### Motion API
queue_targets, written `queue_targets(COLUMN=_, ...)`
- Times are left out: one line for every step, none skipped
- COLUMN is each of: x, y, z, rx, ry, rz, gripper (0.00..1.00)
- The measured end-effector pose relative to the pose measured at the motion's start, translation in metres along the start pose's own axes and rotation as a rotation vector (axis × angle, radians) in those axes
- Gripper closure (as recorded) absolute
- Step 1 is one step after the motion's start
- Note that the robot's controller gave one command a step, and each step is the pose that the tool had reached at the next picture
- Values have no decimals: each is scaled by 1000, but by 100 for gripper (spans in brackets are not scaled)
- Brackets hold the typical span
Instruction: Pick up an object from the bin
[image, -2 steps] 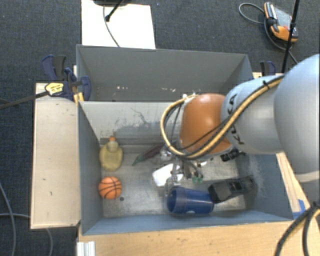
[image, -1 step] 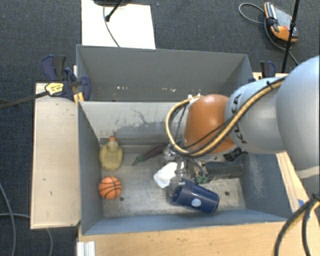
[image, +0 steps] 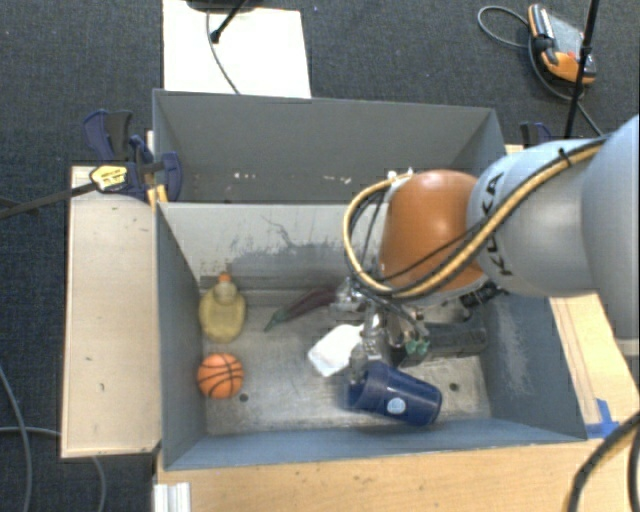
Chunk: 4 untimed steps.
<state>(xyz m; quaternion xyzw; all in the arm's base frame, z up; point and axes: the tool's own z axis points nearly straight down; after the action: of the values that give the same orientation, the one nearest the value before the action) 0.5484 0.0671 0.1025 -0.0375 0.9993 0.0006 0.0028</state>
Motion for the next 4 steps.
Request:
queue_targets(x=1, y=5, z=32, rx=0, ry=1, rz=9, gripper=0)
queue_targets(x=-15, y=-23, z=29, rx=-2, ry=-4, rz=-20, gripper=100)
queue_targets(x=-15, y=-23, z=29, rx=-2, ry=-4, rz=-19, gripper=100)
queue_targets(x=-13, y=-23, z=24, rx=-2, ry=2, rz=-19, gripper=100)
